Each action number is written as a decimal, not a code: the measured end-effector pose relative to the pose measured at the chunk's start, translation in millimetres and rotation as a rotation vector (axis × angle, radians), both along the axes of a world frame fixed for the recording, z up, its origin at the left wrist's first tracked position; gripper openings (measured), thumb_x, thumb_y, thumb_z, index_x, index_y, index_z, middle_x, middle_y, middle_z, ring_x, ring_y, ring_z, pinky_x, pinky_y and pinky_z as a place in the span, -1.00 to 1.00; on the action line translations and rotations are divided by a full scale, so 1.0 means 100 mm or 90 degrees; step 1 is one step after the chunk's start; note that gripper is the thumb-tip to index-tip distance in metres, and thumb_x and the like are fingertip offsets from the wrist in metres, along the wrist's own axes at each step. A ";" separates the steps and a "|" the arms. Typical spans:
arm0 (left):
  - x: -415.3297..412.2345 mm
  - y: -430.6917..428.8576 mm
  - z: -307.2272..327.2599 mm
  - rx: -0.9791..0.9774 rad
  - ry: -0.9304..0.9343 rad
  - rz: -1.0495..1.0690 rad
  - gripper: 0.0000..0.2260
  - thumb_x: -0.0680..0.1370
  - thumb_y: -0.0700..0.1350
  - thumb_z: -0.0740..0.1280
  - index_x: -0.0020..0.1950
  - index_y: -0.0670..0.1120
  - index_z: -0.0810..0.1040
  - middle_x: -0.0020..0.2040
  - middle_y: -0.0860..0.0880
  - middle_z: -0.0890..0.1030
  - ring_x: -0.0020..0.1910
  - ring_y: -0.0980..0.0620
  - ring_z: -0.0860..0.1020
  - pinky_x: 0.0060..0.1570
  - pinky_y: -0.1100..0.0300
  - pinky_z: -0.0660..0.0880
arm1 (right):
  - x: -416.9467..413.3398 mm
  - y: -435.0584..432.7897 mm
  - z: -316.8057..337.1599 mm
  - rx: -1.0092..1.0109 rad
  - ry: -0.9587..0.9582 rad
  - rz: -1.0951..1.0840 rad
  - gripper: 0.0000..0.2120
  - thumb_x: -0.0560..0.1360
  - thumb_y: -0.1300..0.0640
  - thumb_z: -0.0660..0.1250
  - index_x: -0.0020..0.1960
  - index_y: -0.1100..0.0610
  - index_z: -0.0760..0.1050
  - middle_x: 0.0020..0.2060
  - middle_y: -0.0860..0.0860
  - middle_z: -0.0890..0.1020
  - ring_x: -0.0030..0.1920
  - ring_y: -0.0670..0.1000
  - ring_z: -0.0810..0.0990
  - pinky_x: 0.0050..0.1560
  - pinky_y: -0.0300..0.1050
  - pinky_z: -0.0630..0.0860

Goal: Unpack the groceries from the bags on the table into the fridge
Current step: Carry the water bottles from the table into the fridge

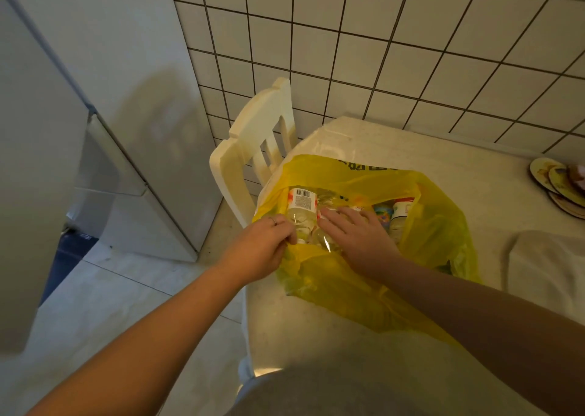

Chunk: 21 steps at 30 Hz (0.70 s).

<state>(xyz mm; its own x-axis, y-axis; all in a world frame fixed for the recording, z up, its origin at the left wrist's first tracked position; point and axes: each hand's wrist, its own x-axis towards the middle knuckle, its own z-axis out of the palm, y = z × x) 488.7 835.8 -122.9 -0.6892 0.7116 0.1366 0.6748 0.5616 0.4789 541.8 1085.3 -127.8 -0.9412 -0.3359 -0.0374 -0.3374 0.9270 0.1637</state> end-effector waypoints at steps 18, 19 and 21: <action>-0.36 0.06 -0.04 -0.123 0.181 0.026 -0.43 0.50 -0.20 0.37 0.45 0.19 0.37 0.54 0.00 0.29 0.39 -0.18 0.34 0.23 -0.11 0.45 | -0.04 -0.09 -0.11 0.025 0.063 0.059 -0.52 0.48 0.09 0.40 0.36 0.00 0.35 0.43 0.15 0.40 0.38 0.27 0.40 0.20 0.36 0.44; -0.44 0.09 0.00 -0.173 0.167 -0.017 -0.36 0.50 -0.22 0.37 0.49 0.23 0.30 0.57 0.03 0.22 0.44 -0.17 0.28 0.26 -0.13 0.43 | -0.04 -0.08 -0.11 0.024 0.066 0.065 -0.51 0.47 0.09 0.41 0.35 0.00 0.36 0.43 0.15 0.40 0.38 0.27 0.40 0.19 0.36 0.45; -0.54 0.14 0.05 -0.253 0.163 -0.080 -0.27 0.50 -0.20 0.36 0.54 0.27 0.15 0.61 0.08 0.12 0.49 -0.15 0.21 0.33 -0.12 0.39 | -0.04 -0.06 -0.10 0.019 0.068 0.076 -0.50 0.45 0.08 0.43 0.35 0.02 0.37 0.41 0.15 0.42 0.38 0.27 0.41 0.17 0.33 0.47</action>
